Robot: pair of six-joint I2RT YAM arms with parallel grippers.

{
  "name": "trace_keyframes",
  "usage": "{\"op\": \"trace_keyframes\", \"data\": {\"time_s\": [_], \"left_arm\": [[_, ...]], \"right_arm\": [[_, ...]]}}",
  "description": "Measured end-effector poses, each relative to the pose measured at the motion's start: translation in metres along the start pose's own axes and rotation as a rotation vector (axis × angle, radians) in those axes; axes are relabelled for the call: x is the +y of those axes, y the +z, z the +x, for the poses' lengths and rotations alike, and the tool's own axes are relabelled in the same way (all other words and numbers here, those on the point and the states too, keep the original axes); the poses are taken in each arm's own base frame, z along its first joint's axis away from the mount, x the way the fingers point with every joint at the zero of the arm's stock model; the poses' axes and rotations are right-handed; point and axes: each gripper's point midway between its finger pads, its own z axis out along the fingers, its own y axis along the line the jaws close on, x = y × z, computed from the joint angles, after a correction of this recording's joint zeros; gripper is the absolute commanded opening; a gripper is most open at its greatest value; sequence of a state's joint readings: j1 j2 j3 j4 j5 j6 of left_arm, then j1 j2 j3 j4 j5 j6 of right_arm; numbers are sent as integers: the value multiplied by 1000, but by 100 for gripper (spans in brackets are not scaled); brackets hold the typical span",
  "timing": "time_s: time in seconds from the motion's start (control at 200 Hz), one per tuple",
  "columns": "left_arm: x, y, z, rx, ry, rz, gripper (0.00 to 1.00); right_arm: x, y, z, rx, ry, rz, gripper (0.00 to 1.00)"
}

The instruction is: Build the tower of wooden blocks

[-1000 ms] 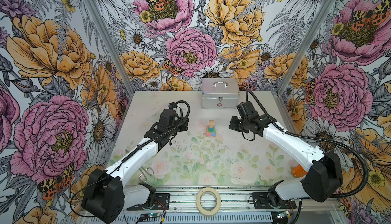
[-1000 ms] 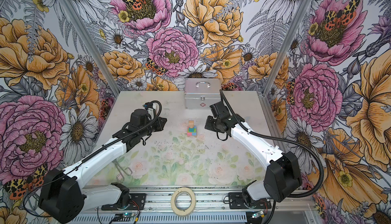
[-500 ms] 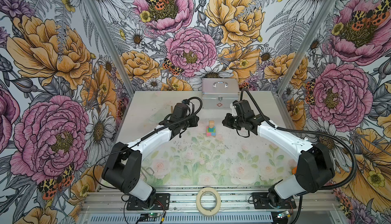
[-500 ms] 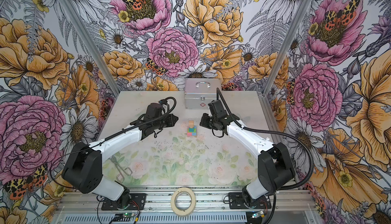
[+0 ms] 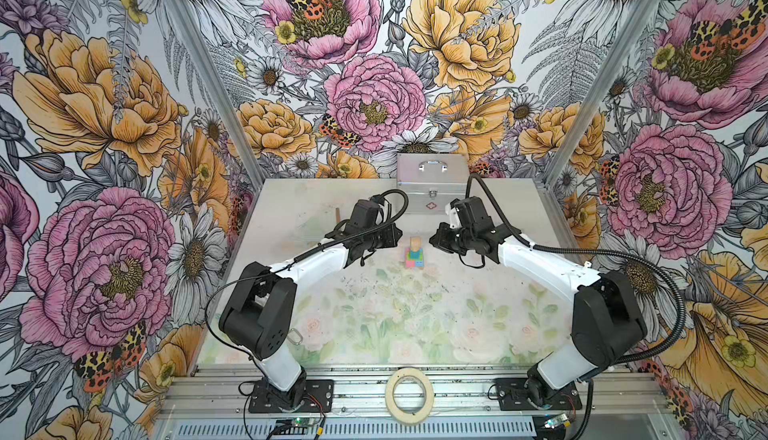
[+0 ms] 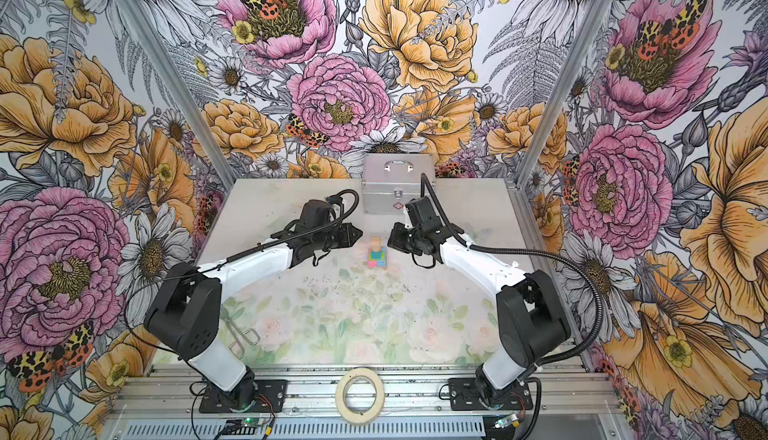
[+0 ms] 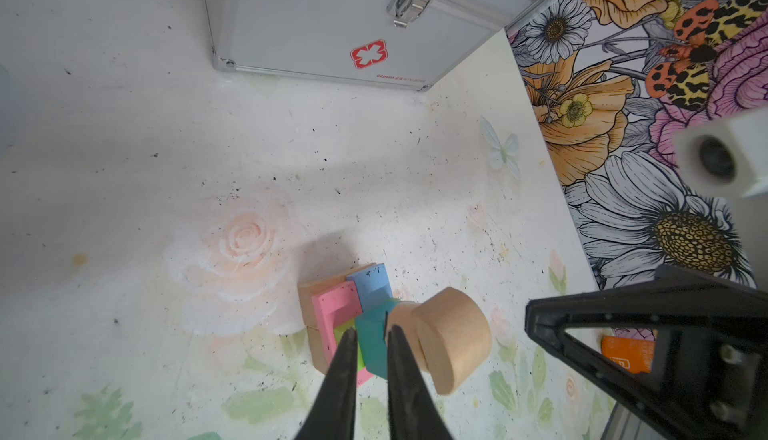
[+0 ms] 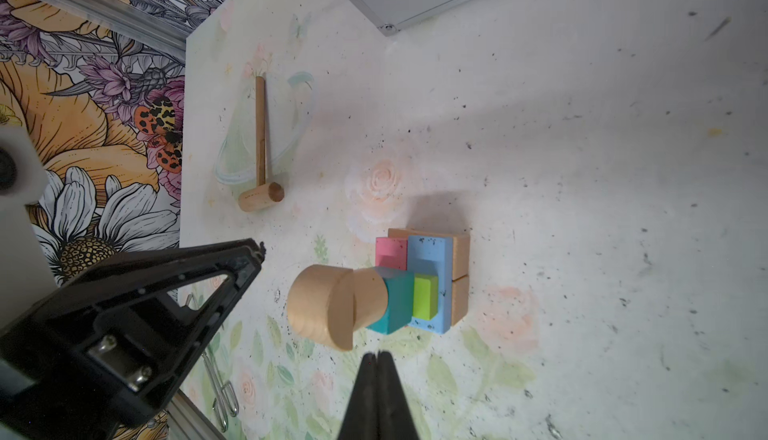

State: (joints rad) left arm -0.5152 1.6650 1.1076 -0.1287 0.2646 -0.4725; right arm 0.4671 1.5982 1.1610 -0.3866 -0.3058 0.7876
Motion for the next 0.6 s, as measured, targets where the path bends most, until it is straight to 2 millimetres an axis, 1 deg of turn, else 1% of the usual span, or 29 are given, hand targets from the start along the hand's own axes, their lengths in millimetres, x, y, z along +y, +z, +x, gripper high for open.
{"op": "trace_keyframes", "data": {"time_s": [0.22,0.6], "left_arm": [[-7,0,0,3,7,23,16],[-4,11,11,37,5,19,16]], "right_arm": [[-2,11,4,22,11,-2,0],[3,15,9,35,1,-16,0]]}}
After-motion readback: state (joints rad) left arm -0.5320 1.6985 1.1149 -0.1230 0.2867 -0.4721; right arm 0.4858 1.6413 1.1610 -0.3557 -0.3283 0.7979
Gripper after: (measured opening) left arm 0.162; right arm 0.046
